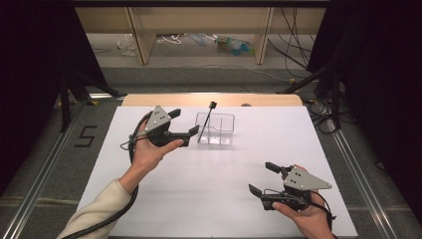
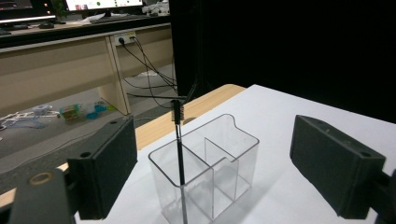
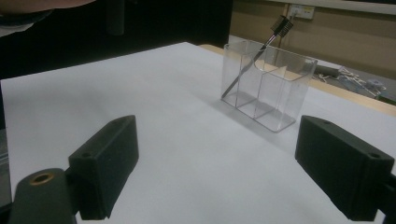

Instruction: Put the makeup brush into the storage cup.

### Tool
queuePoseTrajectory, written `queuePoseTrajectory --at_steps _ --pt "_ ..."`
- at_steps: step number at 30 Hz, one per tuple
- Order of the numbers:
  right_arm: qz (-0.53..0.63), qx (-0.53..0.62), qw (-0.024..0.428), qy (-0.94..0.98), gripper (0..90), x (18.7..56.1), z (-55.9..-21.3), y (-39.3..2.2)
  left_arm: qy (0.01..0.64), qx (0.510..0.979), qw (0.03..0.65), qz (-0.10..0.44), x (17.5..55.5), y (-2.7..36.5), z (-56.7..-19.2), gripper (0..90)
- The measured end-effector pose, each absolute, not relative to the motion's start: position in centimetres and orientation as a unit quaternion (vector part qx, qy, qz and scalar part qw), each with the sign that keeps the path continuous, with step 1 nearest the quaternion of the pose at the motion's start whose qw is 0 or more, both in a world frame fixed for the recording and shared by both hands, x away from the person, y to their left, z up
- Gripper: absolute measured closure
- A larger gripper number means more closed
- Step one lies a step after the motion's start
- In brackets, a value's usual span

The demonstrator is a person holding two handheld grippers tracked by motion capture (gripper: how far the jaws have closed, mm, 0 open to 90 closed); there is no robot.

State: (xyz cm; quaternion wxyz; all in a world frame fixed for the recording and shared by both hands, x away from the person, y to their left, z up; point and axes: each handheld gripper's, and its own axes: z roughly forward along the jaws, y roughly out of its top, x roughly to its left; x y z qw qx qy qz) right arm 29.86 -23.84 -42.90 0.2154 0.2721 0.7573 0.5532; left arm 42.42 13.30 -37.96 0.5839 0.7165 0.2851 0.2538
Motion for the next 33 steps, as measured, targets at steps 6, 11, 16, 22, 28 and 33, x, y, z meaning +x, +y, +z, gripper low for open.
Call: queuePoseTrajectory --at_steps 6,11,16,22,28,33 --pt "0.553 0.272 0.215 0.757 14.7 29.9 -42.9 -23.8 0.281 0.717 0.587 0.251 41.0 14.1 -38.2 14.8" --pt "0.552 0.278 0.208 0.758 14.7 29.7 -42.9 -23.7 0.28 0.717 0.587 0.251 39.7 14.9 -38.6 14.8" --pt "0.553 0.272 0.216 0.757 14.6 29.9 -42.9 -23.8 0.279 0.717 0.588 0.249 38.4 15.7 -39.1 15.0" --pt "0.554 0.272 0.215 0.757 14.6 29.9 -42.9 -23.8 0.278 0.714 0.591 0.251 37.2 16.6 -39.3 15.0" --pt "0.554 0.272 0.214 0.757 14.6 29.9 -42.9 -23.8 0.283 0.708 0.6 0.243 35.9 17.1 -39.4 15.0" --pt "0.555 0.272 0.214 0.756 14.6 29.9 -42.9 -23.8 0.272 0.701 0.606 0.258 35.0 17.6 -39.6 15.1"
